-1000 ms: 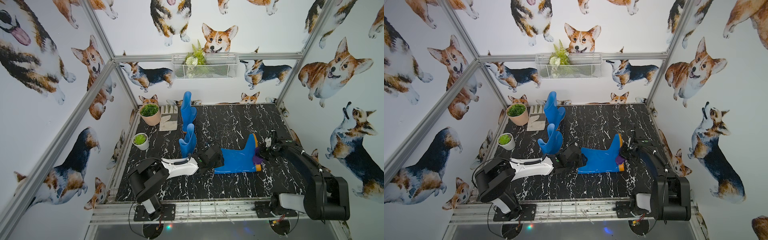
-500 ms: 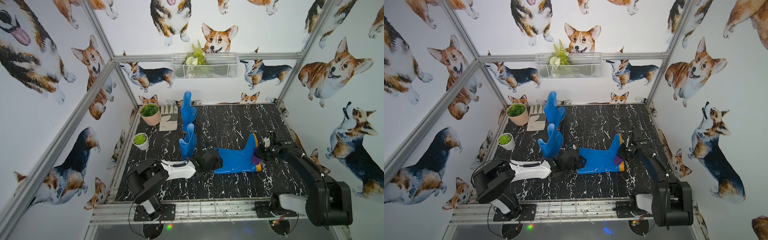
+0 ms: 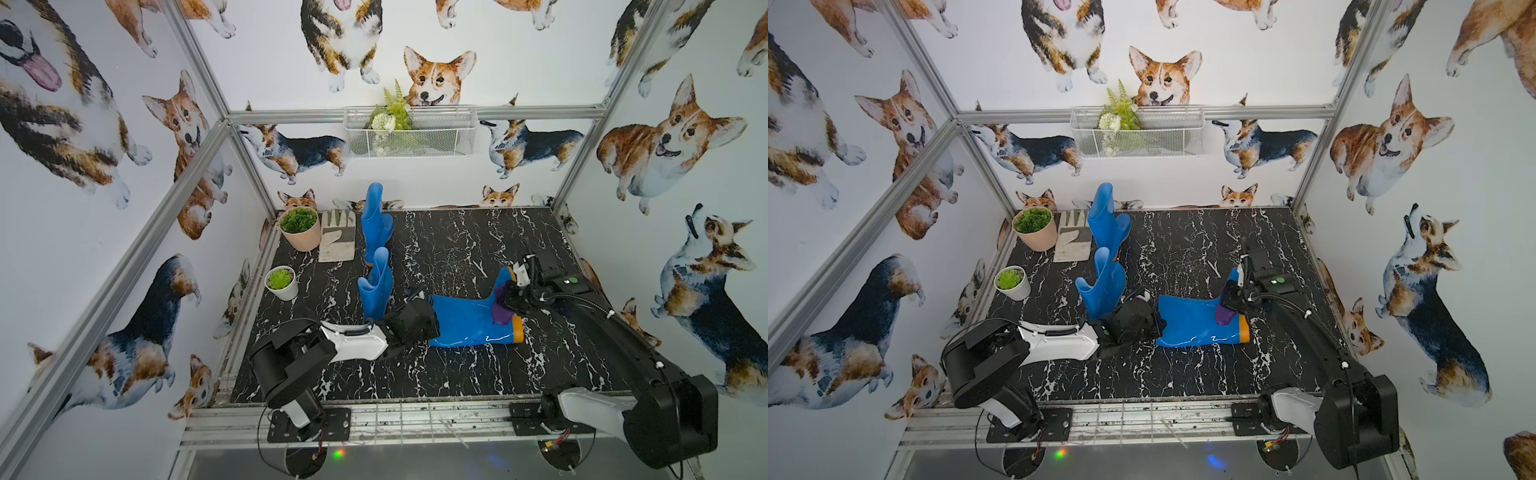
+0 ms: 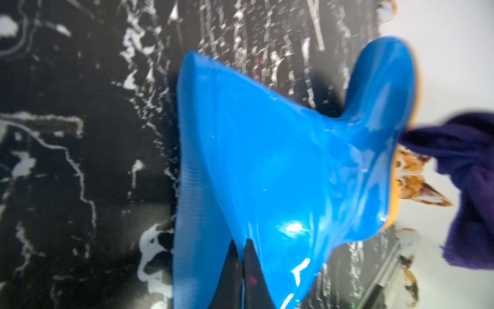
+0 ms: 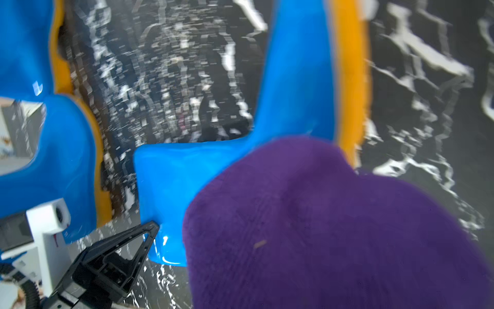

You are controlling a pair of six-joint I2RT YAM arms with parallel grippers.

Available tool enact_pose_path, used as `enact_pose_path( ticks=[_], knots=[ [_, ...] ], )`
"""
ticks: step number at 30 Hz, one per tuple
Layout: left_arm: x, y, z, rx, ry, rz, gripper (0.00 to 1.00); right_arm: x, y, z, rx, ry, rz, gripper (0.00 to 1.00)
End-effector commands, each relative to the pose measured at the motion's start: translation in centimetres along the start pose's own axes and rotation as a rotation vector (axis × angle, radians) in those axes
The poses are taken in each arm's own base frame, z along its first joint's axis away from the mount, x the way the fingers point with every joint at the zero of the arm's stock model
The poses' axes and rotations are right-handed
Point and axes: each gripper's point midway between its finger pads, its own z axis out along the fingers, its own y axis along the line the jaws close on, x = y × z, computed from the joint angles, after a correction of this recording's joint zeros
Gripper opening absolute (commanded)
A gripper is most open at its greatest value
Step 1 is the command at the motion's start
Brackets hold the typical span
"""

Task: Wipe the rubber boots with a cloth
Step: Wipe the dirt off the rubber boot.

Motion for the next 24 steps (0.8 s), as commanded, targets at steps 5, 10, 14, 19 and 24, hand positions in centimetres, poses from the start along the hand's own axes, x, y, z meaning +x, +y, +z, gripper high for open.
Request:
enact_pose_path(
  ticks=[5, 10, 14, 19, 24],
  knots=[
    [-0.2, 0.1, -1.3, 0.041, -0.042, 0.02, 0.0, 2.2, 9.7, 5.0, -0.073, 0.072, -0.192, 0.0],
    [-0.3, 0.0, -1.5, 0.052, -0.052, 0.027, 0.0, 4.4, 13.0, 10.3, -0.076, 0.181, -0.279, 0.0],
    [-0.3, 0.2, -1.8, 0.042, -0.055, 0.034, 0.0, 5.3, 12.5, 13.4, -0.033, 0.251, -0.325, 0.0],
    [-0.4, 0.6, -1.8, 0.02, -0.059, 0.034, 0.0, 5.9, 8.2, 14.6, 0.12, 0.299, -0.382, 0.0],
    [-0.3, 0.7, -1.5, 0.01, -0.055, 0.033, 0.0, 4.8, 1.5, 13.1, 0.213, 0.305, -0.293, 0.0]
  ],
)
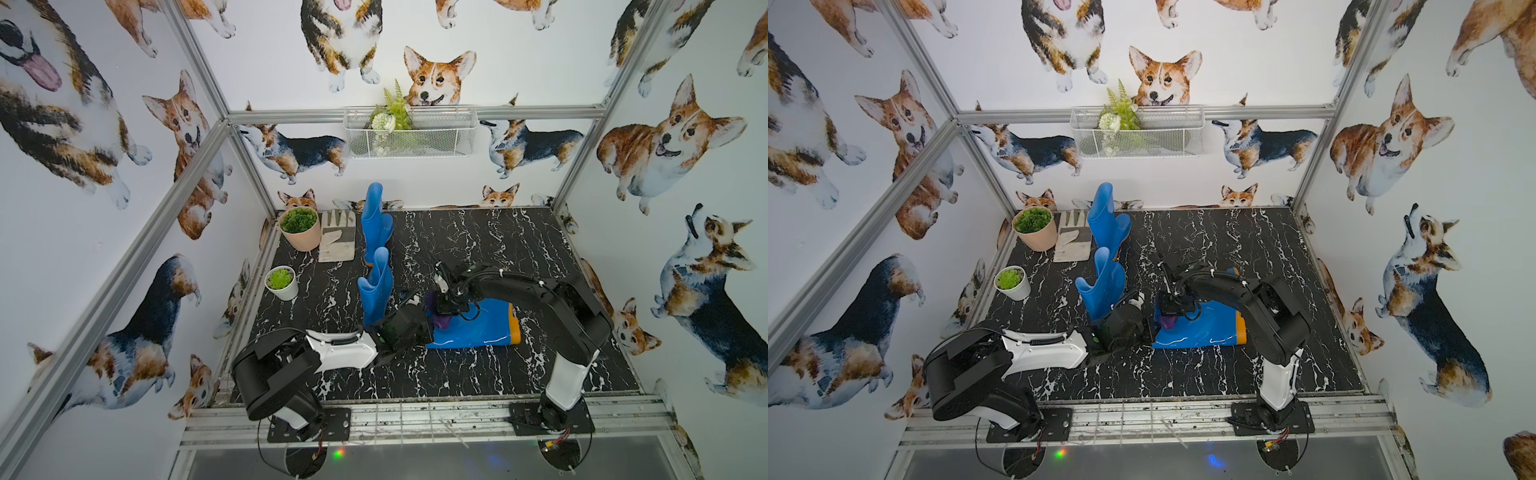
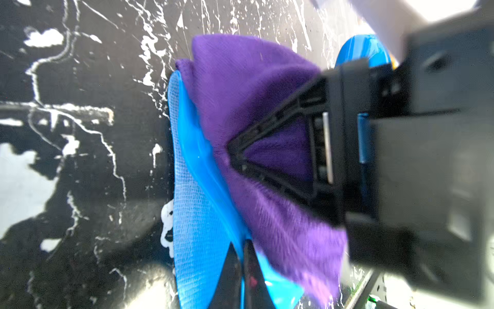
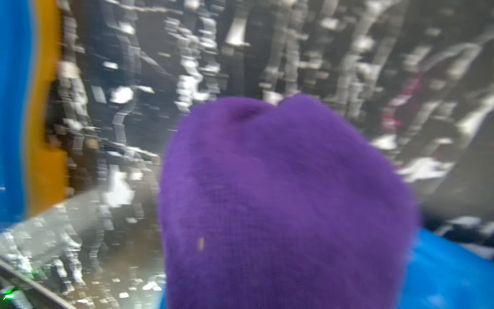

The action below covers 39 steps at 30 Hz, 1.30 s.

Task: Wipe the rubber boots with a cloth
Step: Wipe the dirt off the rubber boot.

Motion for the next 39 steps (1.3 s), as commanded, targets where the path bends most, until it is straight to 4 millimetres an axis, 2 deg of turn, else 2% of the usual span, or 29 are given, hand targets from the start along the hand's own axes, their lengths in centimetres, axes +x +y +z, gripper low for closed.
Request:
enact_pose_path(
  ticks=[1, 6, 9, 12, 14, 17, 20, 21, 23, 25, 27, 30, 31, 34, 36, 39],
  knots=[
    [-0.9, -0.3, -0.1, 0.003, -0.041, 0.001, 0.0, 1.9, -7.7, -1.7, 0.164, 0.035, 0.079, 0.0],
    [-1.0, -0.4, -0.2, 0.002, -0.044, 0.01, 0.0, 1.5, -13.8, -5.9, 0.165, -0.037, 0.259, 0.0],
    [-1.0, -0.3, 0.0, -0.002, -0.041, 0.011, 0.0, 0.4, -13.2, -8.0, 0.151, -0.096, 0.254, 0.0],
    [-1.0, -0.3, 0.0, -0.002, -0.041, 0.008, 0.0, -1.0, -9.2, -8.9, 0.108, -0.149, 0.185, 0.0],
    [-0.9, -0.3, 0.0, -0.005, -0.042, 0.004, 0.0, -1.7, -4.7, -8.5, 0.071, -0.166, 0.092, 0.0],
    [-0.9, 0.0, -0.2, -0.011, -0.048, -0.004, 0.0, -1.9, 0.6, -6.5, -0.001, -0.141, 0.018, 0.0],
    [-0.9, 0.2, -0.5, -0.013, -0.054, -0.009, 0.0, -1.8, 5.6, -3.3, -0.042, -0.087, -0.062, 0.0],
    [-0.9, 0.3, -0.6, -0.013, -0.056, -0.011, 0.0, -1.6, 6.5, -2.2, -0.045, -0.06, -0.082, 0.0],
    [-0.9, 0.4, -0.6, -0.013, -0.059, -0.016, 0.0, -1.5, 6.9, -0.6, -0.043, -0.013, -0.084, 0.0],
    [-0.9, 0.6, -0.8, -0.013, -0.062, -0.022, 0.0, -1.6, 5.5, 0.1, -0.02, 0.007, -0.061, 0.0],
    [-0.8, 0.9, -1.0, -0.018, -0.067, -0.03, 0.0, -1.7, 3.3, 0.1, -0.01, 0.015, -0.015, 0.0],
    [-0.7, 1.3, -1.1, -0.025, -0.072, -0.042, 0.0, -1.9, -1.2, -0.8, -0.016, 0.008, 0.079, 0.0],
    [-0.6, 1.3, -1.0, -0.025, -0.066, -0.041, 0.0, -2.1, -3.4, -1.5, -0.02, 0.0, 0.123, 0.0],
    [-0.4, 1.1, -0.7, -0.02, -0.053, -0.039, 0.0, -2.8, -8.1, -3.7, -0.026, -0.027, 0.243, 0.0],
    [-0.5, 1.1, -0.7, -0.022, -0.056, -0.039, 0.0, -3.4, -10.0, -5.8, -0.023, -0.068, 0.288, 0.0],
    [-0.7, 1.6, -0.9, -0.04, -0.068, -0.048, 0.0, -4.2, -10.4, -8.9, -0.011, -0.14, 0.3, 0.0]
  ],
)
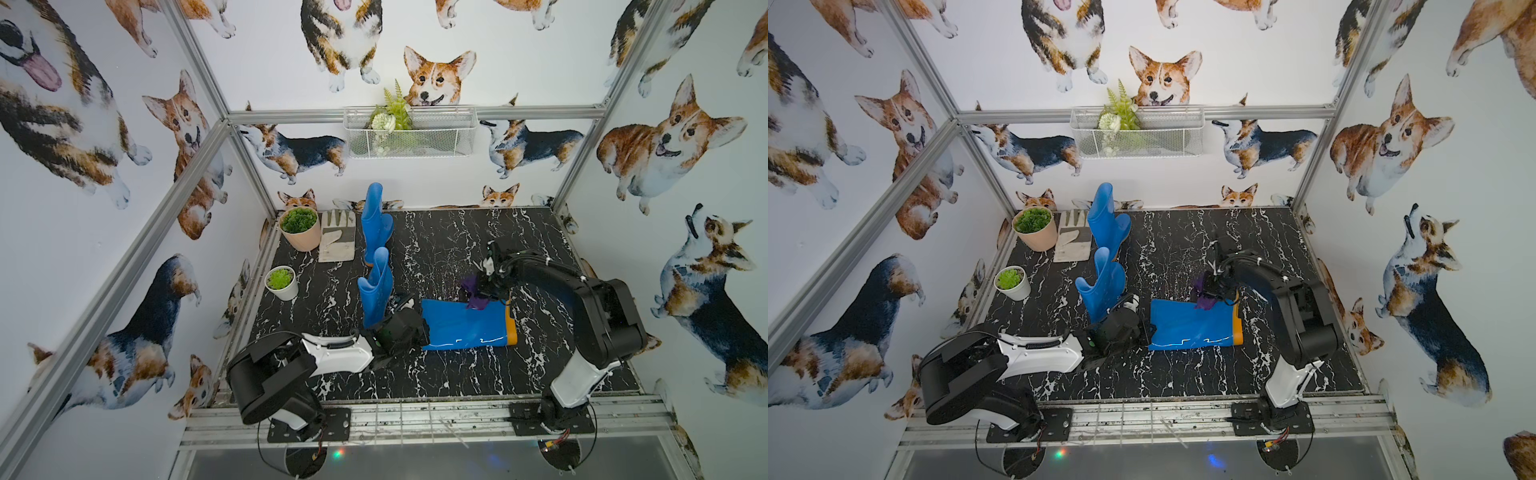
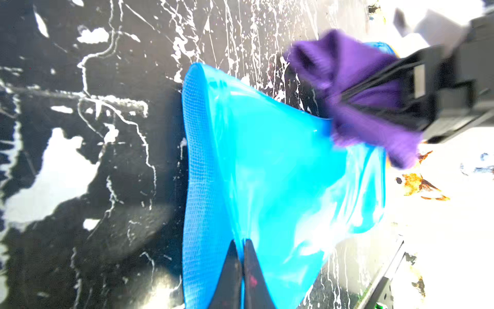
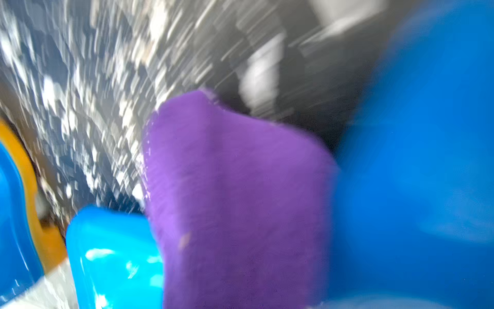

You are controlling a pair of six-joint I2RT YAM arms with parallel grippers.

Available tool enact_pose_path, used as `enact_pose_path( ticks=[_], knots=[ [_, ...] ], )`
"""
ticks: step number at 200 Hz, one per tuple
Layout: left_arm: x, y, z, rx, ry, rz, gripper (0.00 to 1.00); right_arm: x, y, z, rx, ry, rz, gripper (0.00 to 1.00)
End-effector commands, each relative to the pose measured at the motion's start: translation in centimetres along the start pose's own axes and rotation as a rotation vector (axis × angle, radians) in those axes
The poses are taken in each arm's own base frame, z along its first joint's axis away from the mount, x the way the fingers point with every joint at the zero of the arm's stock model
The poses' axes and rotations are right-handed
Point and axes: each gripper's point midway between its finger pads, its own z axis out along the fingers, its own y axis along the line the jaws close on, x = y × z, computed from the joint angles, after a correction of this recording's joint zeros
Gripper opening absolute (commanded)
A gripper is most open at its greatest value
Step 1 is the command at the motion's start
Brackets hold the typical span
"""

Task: Wipe the rubber boots with a cloth
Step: Wipe the dirt off the rubber boot.

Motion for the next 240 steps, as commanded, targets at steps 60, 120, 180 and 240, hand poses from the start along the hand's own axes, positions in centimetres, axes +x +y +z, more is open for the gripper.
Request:
enact_pose_path(
  ticks=[60, 120, 180, 240],
  knots=[
    [-1.6, 0.7, -1.2, 0.033, -0.111, -0.092, 0.0, 7.4, 14.5, -2.5, -0.271, -0.061, -0.21, 0.0],
    [-1.6, 1.3, -2.0, 0.032, -0.128, -0.128, 0.0, 12.8, 12.5, 4.2, -0.163, 0.074, -0.242, 0.0],
    [-1.5, 2.4, -2.1, -0.012, -0.133, -0.161, 0.0, 8.8, -2.0, 1.0, 0.005, 0.002, 0.023, 0.0],
    [-1.6, 2.3, -2.0, 0.004, -0.14, -0.165, 0.0, 6.6, 1.0, -6.7, -0.021, -0.206, -0.026, 0.0]
  ],
)
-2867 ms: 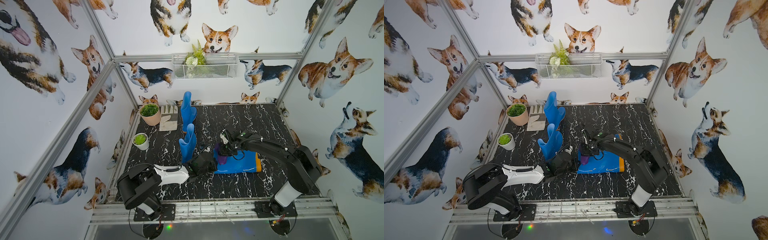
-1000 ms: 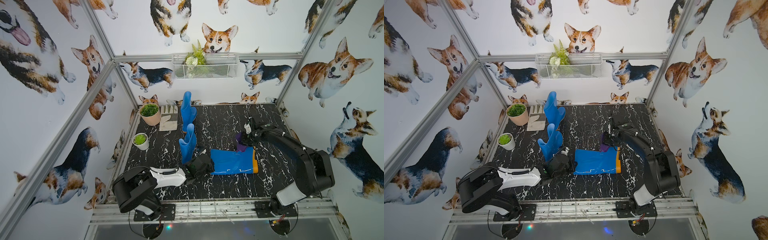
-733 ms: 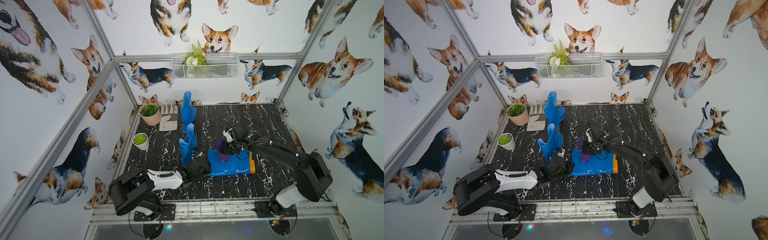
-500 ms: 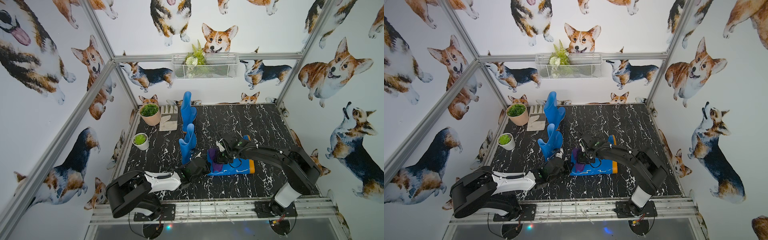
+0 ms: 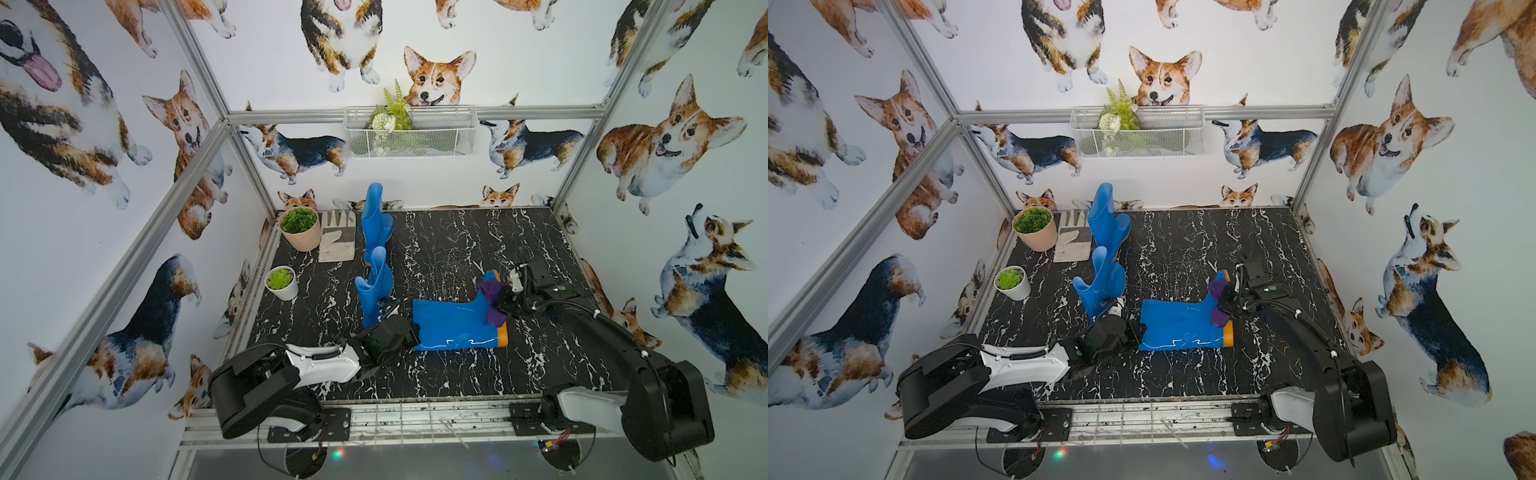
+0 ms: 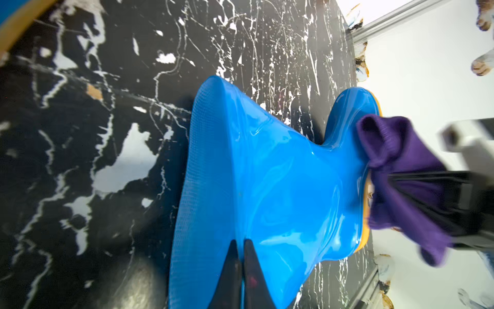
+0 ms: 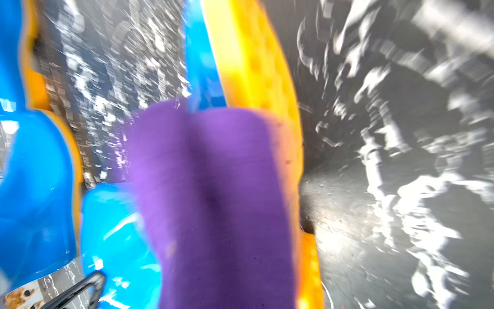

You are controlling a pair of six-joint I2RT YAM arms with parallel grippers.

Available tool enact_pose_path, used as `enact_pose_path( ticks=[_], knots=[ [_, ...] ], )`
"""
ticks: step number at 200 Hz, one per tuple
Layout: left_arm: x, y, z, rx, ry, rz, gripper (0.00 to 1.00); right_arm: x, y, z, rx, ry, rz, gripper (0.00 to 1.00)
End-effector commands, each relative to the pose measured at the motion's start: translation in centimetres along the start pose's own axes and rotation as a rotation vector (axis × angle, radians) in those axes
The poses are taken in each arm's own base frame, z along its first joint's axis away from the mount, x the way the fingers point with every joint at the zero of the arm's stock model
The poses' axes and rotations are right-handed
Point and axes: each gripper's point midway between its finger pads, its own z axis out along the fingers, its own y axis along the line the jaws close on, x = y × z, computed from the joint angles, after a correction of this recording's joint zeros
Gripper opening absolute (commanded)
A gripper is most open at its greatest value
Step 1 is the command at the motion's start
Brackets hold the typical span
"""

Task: Wipe the rubber boots with a cloth
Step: Wipe the dirt off the rubber boot.

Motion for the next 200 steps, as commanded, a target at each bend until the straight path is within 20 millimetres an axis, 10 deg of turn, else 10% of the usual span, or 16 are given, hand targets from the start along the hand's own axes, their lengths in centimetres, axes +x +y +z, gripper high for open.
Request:
enact_pose_path(
  ticks=[1, 43, 79, 112, 148, 176, 200],
  knots=[
    [-0.6, 0.2, 0.1, -0.006, -0.039, -0.025, 0.0, 1.6, 2.3, -0.6, 0.043, 0.009, -0.082, 0.0],
    [-0.6, 0.2, 0.1, 0.003, -0.038, -0.039, 0.0, 9.5, 13.0, 5.2, -0.124, 0.166, -0.254, 0.0],
    [-0.5, 0.5, -0.1, -0.003, -0.035, -0.037, 0.0, 13.4, 12.6, 9.6, -0.022, 0.295, -0.324, 0.0],
    [-0.6, 1.0, -0.5, -0.008, -0.046, -0.048, 0.0, 9.8, 4.9, 9.8, 0.067, 0.281, -0.173, 0.0],
    [-0.8, 0.9, -0.5, -0.008, -0.052, -0.046, 0.0, 3.0, -3.2, 5.1, 0.081, 0.178, 0.07, 0.0],
    [-0.6, 0.5, -0.1, -0.001, -0.038, -0.043, 0.0, -3.8, -1.7, -2.2, 0.039, -0.03, 0.04, 0.0],
    [-0.4, 0.4, 0.4, 0.0, -0.027, -0.044, 0.0, -4.6, 2.7, -5.1, -0.035, -0.086, -0.034, 0.0]
  ],
)
